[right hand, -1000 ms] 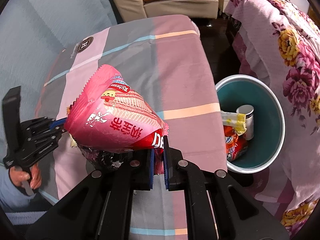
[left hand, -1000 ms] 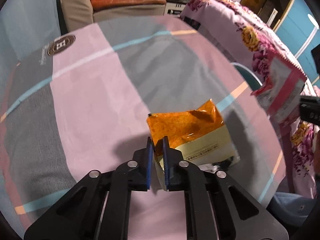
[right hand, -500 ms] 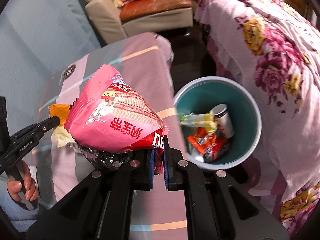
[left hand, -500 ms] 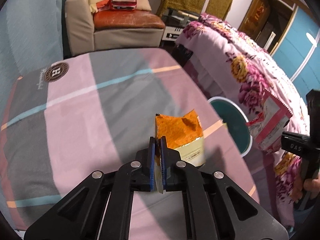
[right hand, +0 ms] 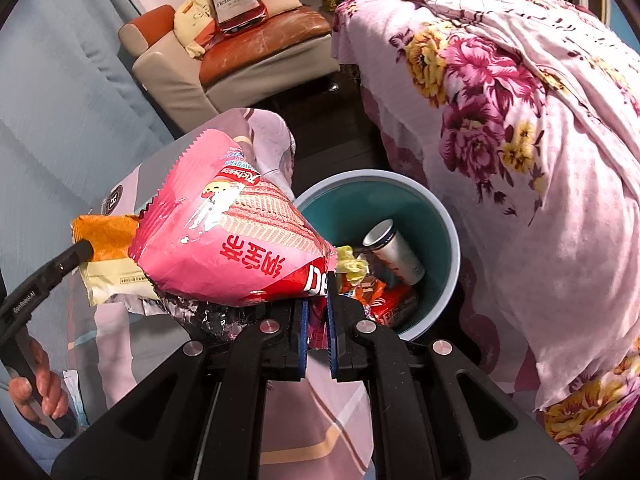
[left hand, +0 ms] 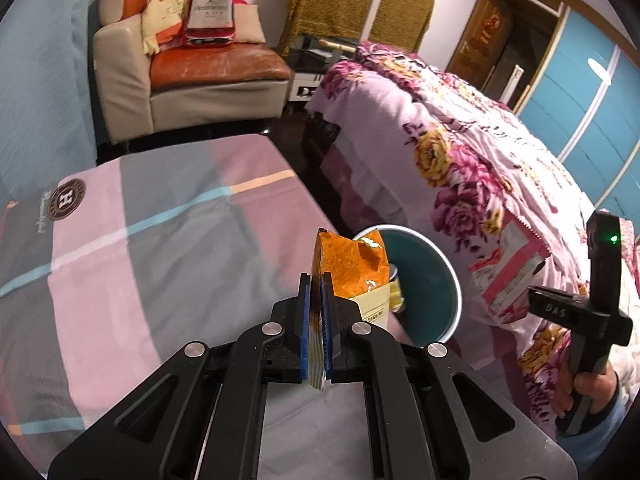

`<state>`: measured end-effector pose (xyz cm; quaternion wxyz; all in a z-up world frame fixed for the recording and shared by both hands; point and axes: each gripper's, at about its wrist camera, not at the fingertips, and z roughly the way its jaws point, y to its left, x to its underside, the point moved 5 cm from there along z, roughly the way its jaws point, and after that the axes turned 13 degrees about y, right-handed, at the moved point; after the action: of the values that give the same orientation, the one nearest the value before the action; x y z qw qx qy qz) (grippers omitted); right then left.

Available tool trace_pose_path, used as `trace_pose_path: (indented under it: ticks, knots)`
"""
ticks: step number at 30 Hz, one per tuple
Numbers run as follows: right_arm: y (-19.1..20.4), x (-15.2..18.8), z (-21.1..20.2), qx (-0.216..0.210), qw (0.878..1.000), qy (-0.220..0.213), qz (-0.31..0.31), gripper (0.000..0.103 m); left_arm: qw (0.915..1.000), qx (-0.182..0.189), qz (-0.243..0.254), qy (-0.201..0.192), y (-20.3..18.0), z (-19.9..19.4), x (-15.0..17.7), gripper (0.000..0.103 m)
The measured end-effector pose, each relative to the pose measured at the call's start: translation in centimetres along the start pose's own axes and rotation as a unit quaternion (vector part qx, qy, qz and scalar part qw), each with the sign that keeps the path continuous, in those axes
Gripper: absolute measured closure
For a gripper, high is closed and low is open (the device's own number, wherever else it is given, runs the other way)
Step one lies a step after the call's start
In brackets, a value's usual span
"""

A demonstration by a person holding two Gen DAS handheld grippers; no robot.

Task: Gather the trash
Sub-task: 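Carry the pink wafer bag and orange snack bag over the teal bin, then open left tool to drop the orange snack bag into the bin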

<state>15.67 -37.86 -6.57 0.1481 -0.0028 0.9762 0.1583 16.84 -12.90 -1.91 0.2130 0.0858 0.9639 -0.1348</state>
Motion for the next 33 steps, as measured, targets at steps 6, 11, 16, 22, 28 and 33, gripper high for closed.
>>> trace_pose_path:
  ticks: [6, 11, 16, 22, 28, 33]
  knots:
    - [-2.2, -0.6, -0.5, -0.004, 1.0, -0.007, 0.014, 0.096, 0.9995, 0.004, 0.028, 0.016, -3.6, 2.4, -1.4, 0.098]
    - [-4.1, -1.0, -0.5, 0.006, 1.0, -0.003, 0.021, 0.096, 0.9979, 0.017, 0.053, 0.033, -6.9, 4.9, -2.6, 0.097]
    - [-5.8, -1.4, -0.5, 0.012, 0.999, 0.0, 0.031, 0.096, 0.9958, 0.028, 0.073, 0.048, -9.7, 7.3, -3.5, 0.097]
    - [-7.8, -1.7, 0.0, 0.019, 0.999, 0.006, 0.047, 0.096, 0.9932, 0.039, 0.086, 0.068, -11.6, 9.9, -4.4, 0.097]
    - [-9.3, -2.0, 0.9, 0.024, 0.998, 0.017, 0.058, 0.096, 0.9906, 0.043, 0.087, 0.096, -12.3, 13.1, -4.8, 0.097]
    - [-9.9, -2.3, 1.4, 0.026, 0.997, 0.021, 0.064, 0.095, 0.9885, 0.046, 0.09, 0.113, -12.5, 15.0, -4.8, 0.096]
